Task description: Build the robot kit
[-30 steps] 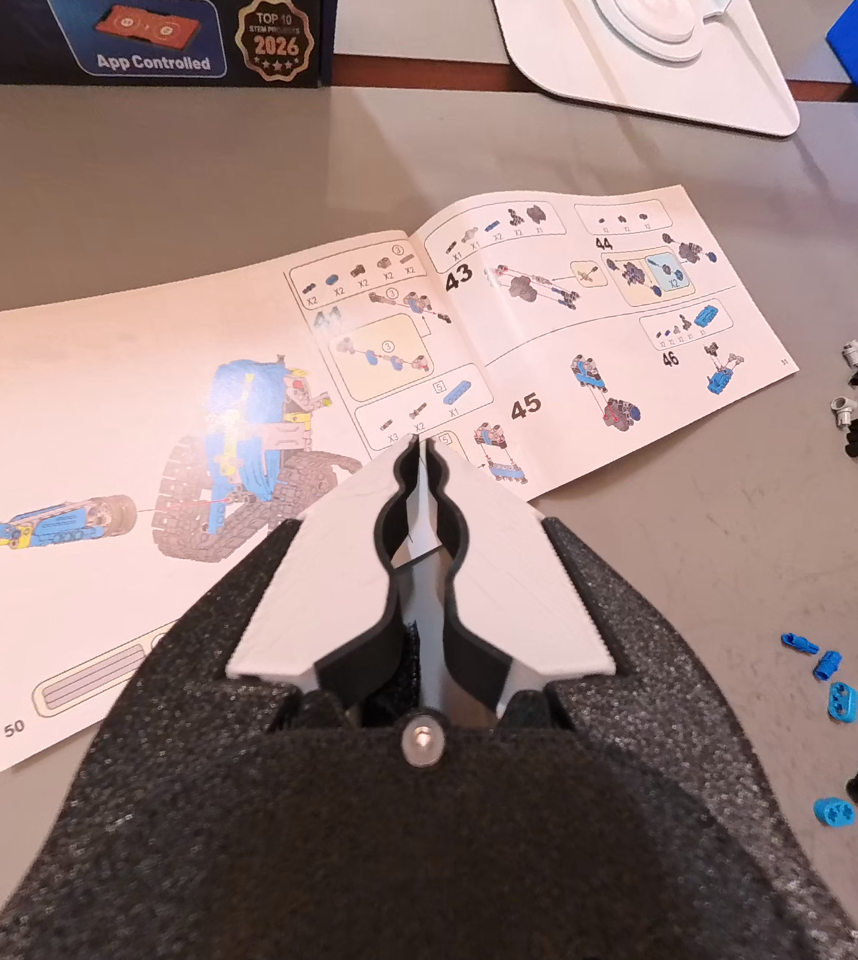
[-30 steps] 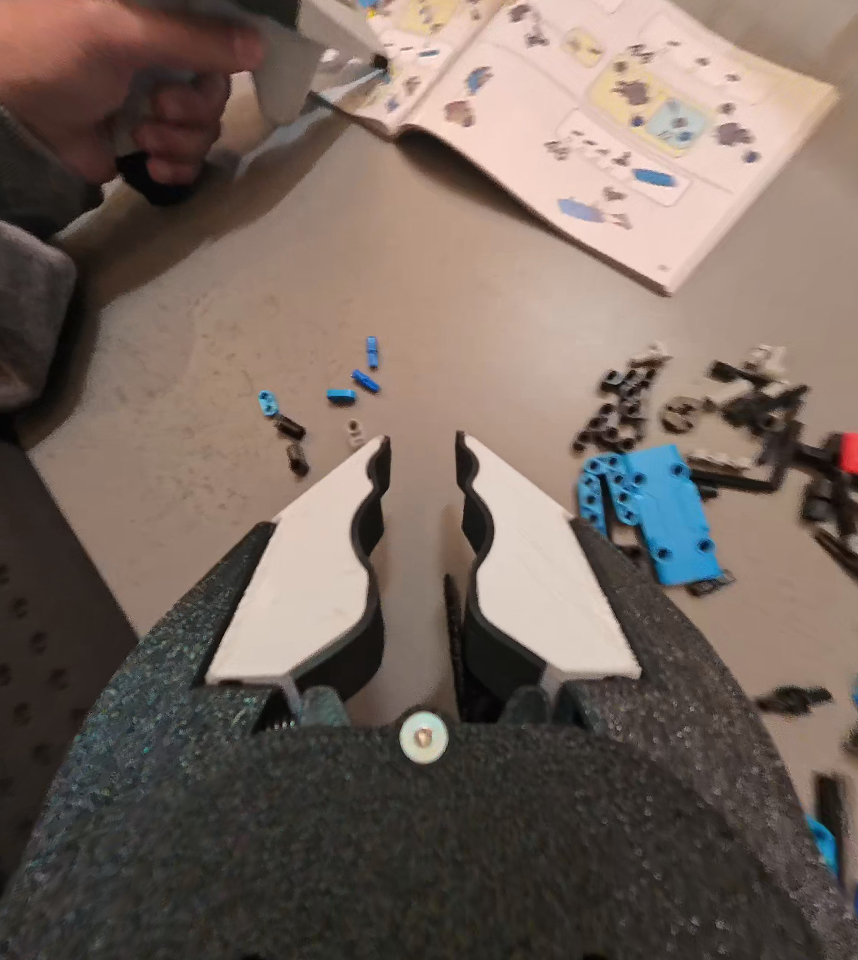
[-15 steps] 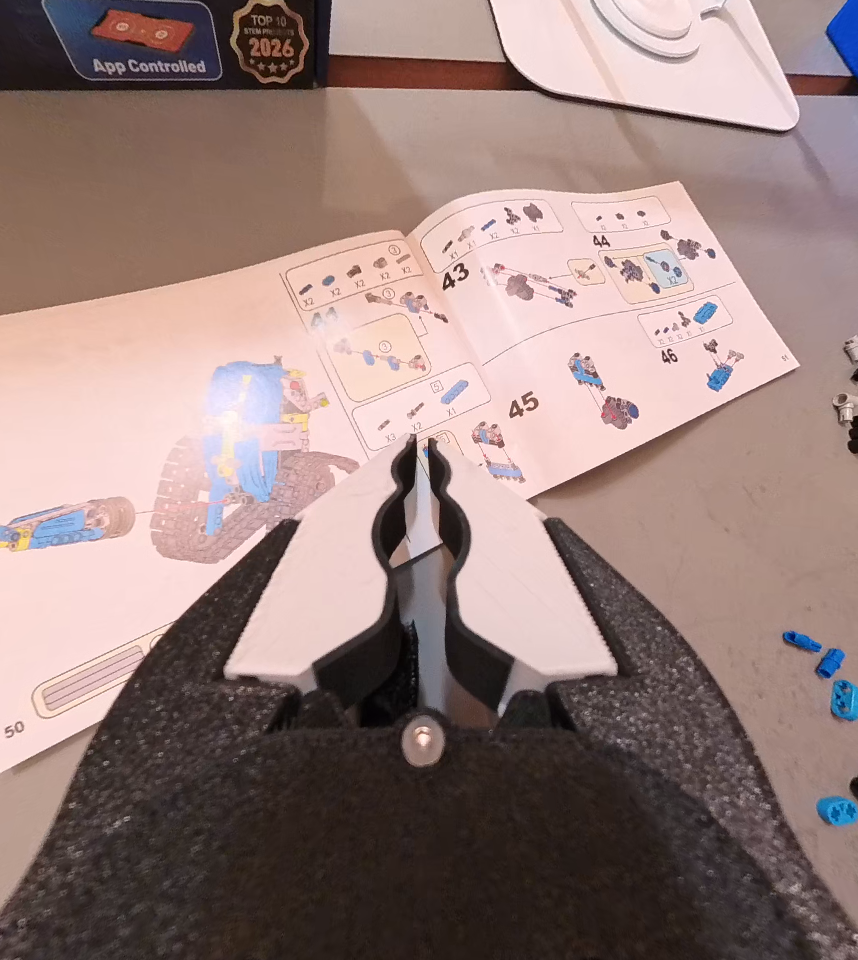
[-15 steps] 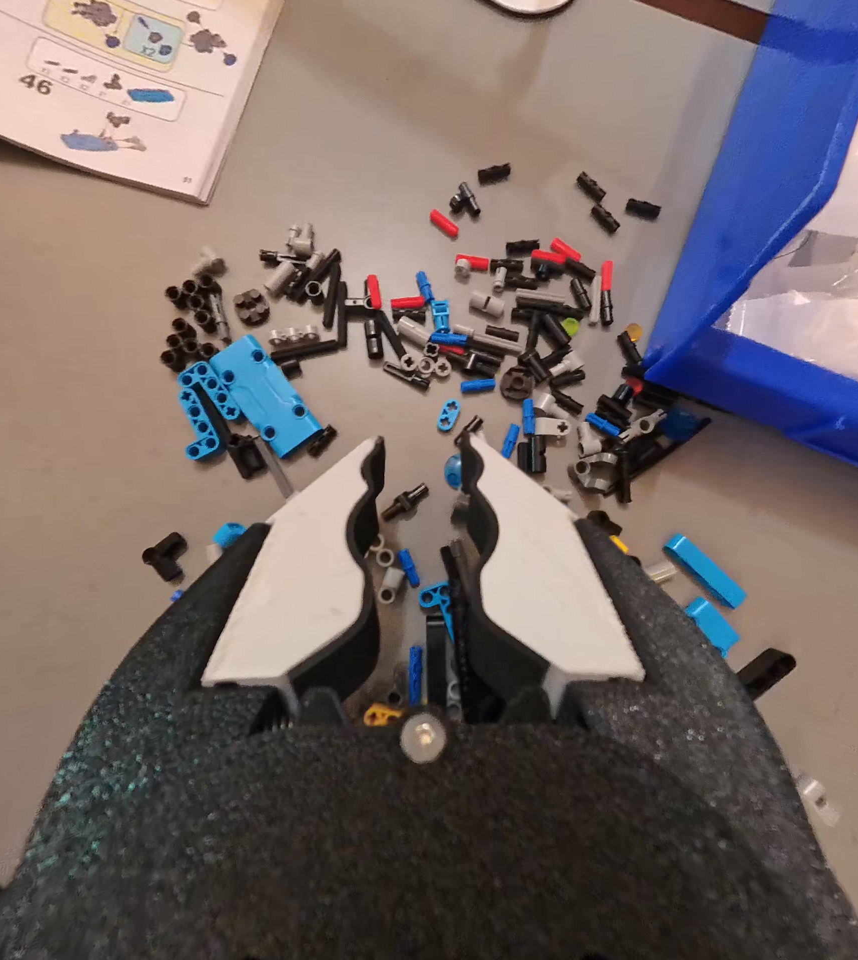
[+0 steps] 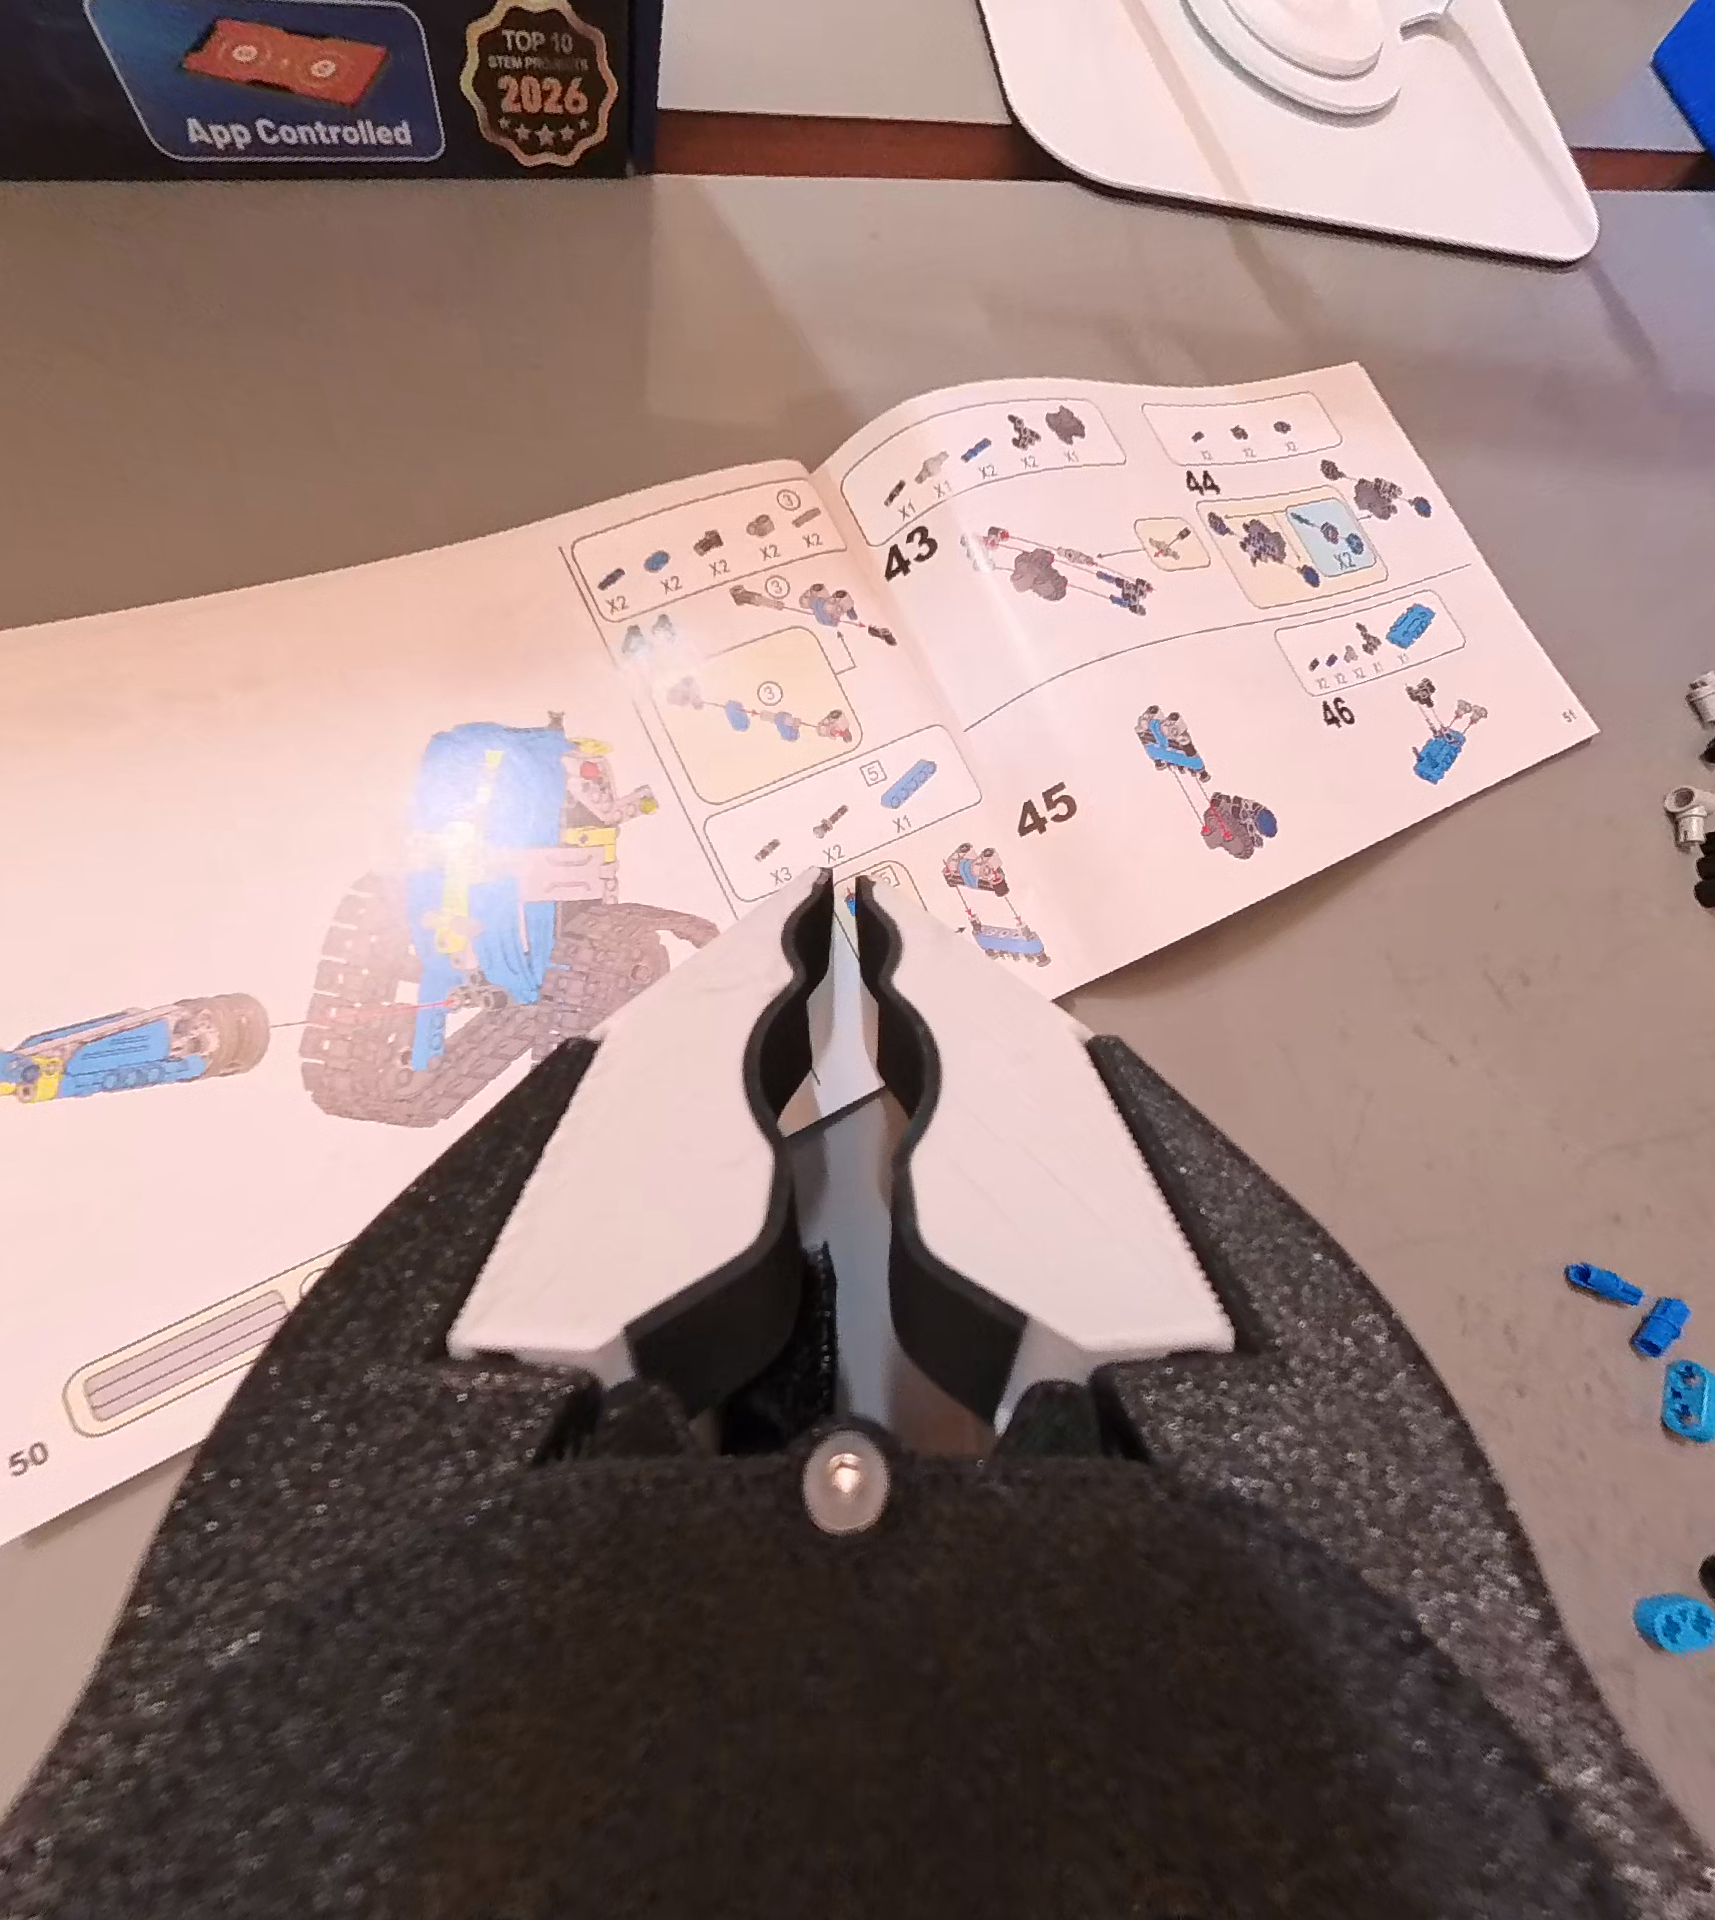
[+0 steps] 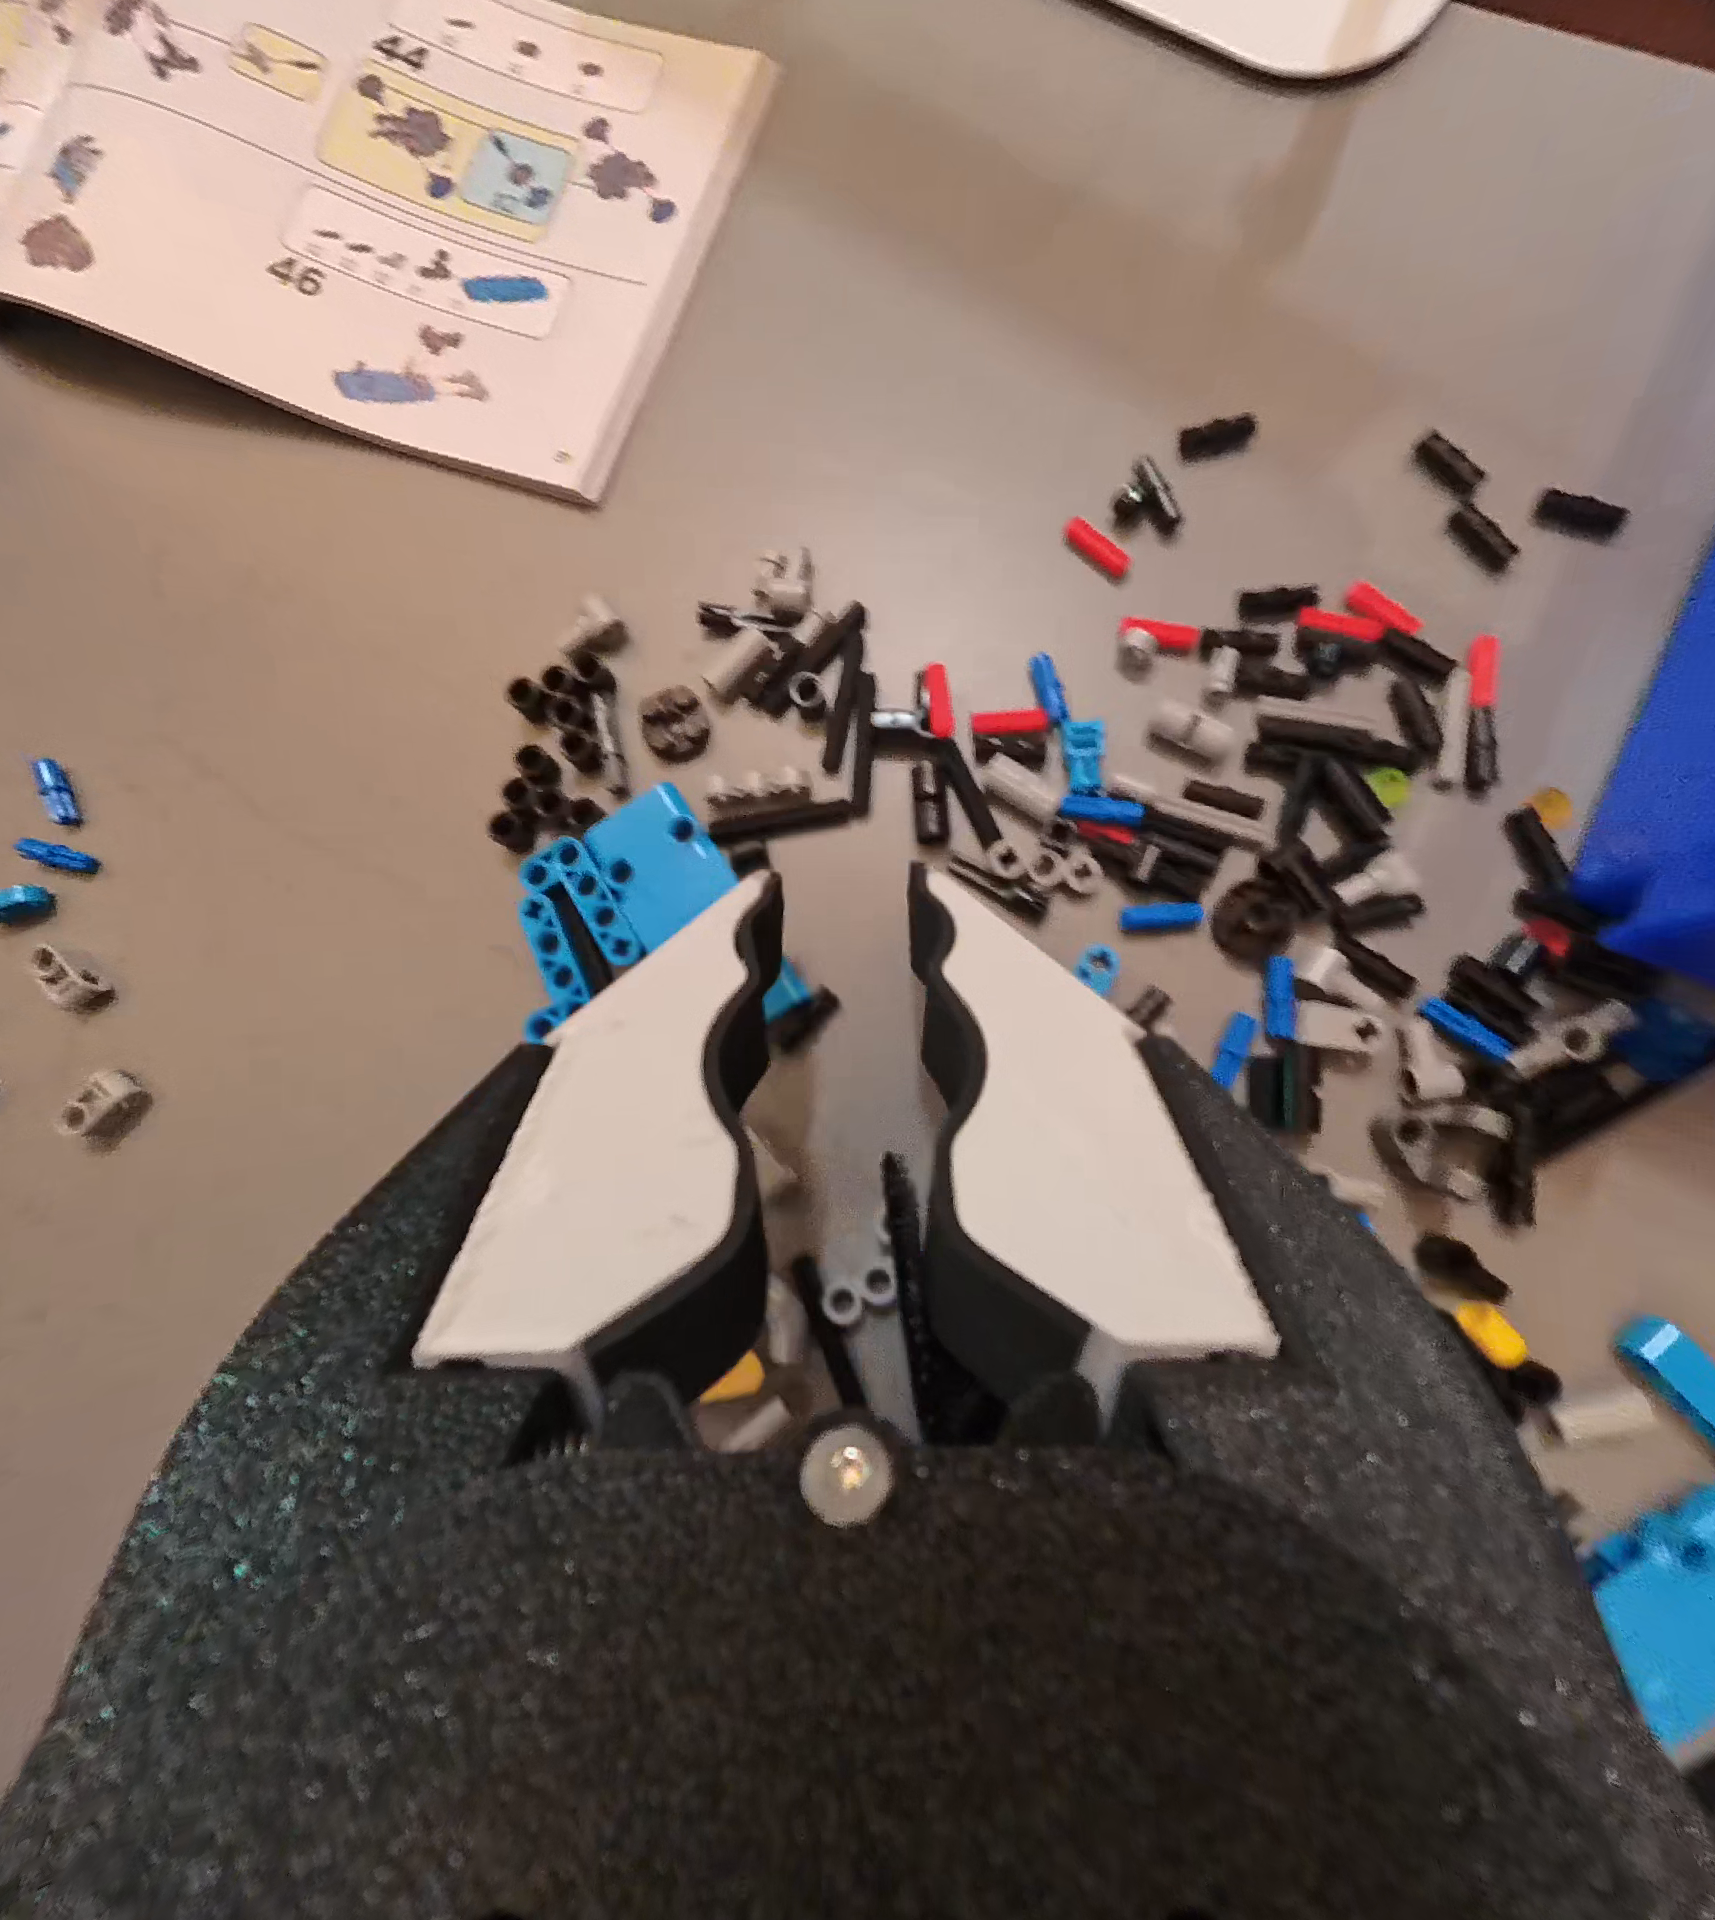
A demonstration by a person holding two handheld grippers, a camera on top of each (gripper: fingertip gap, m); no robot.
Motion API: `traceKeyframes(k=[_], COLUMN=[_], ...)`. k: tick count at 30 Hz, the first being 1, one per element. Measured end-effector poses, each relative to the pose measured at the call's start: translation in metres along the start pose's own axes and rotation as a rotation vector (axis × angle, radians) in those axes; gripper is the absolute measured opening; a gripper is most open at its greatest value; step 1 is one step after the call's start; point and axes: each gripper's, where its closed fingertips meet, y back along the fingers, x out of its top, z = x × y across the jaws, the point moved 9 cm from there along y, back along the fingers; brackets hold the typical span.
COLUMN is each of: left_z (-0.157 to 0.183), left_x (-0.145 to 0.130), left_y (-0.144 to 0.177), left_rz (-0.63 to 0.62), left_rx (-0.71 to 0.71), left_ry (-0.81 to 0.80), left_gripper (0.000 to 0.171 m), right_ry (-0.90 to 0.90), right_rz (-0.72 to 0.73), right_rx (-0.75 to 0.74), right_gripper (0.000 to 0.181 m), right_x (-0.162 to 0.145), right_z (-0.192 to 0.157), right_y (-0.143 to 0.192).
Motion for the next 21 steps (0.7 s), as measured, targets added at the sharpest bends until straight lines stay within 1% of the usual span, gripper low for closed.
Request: traceKeyframes(k=[3,6,9,12,14,16,18,21], left_z=[0.000,-0.001,0.000,0.000,0.001,0.004,0.009,0.014], left_x=[0.000,0.000,0.000,0.001,0.002,0.003,0.006,0.009], left_y=[0.000,0.000,0.001,0.003,0.003,0.005,0.008,0.012], left_rz=[0.000,0.000,-0.002,-0.008,-0.010,-0.012,-0.001,0.025], left_rx=[-0.004,-0.007,-0.021,-0.024,-0.024,-0.030,-0.014,0.044], left_ry=[0.005,0.008,0.003,0.006,0.008,0.000,-0.032,-0.101], left_gripper=[0.004,0.004,0.007,0.009,0.011,0.019,0.026,0.028], right_ry=[0.019,0.038,0.025,0.016,0.004,0.000,0.000,-0.054], right_rz=[-0.008,-0.023,-0.030,-0.027,-0.029,-0.056,-0.064,-0.047], right_rx=[0.028,0.019,0.003,-0.040,-0.036,-0.020,-0.029,-0.025], right_gripper=[0.023,0.023,0.023,0.023,0.023,0.023,0.023,0.023], right_x=[0.006,0.008,0.005,0.000,-0.009,-0.022,-0.039,-0.069], right_z=[-0.011,-0.014,-0.007,0.003,0.005,0.004,0.000,-0.004], right_y=[-0.008,-0.008,0.004,0.027,0.045,0.061,0.076,0.096])
